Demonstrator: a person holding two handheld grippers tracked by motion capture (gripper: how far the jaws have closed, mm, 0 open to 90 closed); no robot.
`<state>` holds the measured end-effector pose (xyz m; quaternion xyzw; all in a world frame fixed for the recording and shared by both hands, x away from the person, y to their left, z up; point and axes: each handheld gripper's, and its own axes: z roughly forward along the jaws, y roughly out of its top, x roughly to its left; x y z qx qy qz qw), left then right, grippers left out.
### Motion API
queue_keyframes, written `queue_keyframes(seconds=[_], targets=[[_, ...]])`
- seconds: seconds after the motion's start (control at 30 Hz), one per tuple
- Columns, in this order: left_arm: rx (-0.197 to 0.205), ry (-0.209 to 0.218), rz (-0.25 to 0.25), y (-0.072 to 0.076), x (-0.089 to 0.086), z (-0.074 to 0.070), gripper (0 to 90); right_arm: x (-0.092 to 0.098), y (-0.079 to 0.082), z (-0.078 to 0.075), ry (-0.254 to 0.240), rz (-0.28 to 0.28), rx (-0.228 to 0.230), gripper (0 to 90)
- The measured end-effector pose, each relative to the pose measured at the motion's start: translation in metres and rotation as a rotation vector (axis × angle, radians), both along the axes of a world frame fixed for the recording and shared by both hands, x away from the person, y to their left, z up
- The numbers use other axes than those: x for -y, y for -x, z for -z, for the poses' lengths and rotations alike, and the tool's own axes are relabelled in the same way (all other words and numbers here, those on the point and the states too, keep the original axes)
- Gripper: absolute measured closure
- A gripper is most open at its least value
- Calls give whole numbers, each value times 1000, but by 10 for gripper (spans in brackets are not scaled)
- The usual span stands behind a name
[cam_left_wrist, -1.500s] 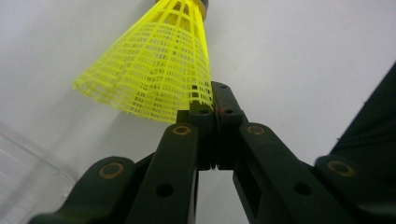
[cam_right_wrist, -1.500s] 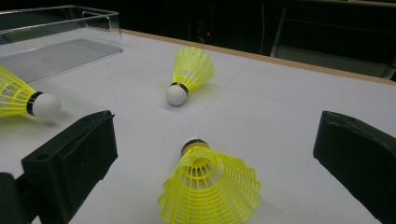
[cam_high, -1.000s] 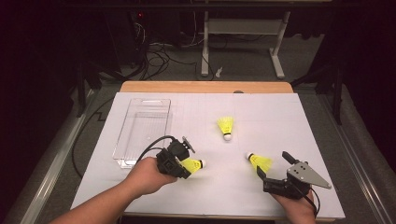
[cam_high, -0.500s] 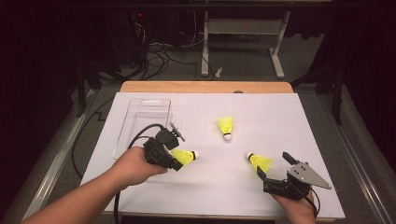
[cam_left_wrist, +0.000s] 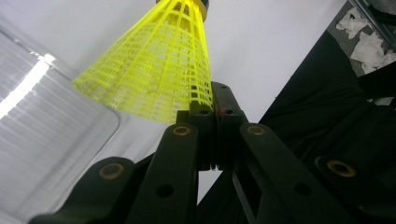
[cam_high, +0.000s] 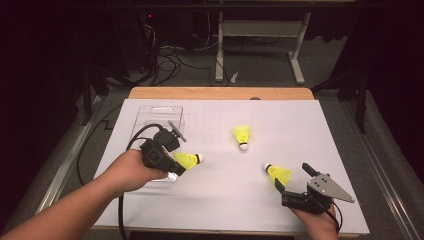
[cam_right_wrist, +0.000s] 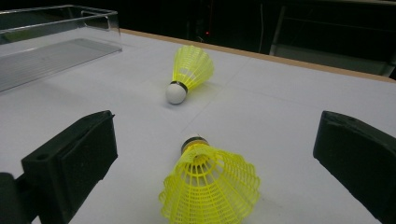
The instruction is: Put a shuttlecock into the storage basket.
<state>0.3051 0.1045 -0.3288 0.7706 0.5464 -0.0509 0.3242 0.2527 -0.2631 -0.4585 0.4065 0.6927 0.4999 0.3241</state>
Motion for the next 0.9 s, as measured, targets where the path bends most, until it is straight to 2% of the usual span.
queue_keyframes(seconds=[0.33,0.9], targets=[[16,-12,-48,-7,-23,-8,887,0,0,0,2,1,1,4],[14,-25,-156,-24,-65,-3,887,0,1,0,6,2,1,4]])
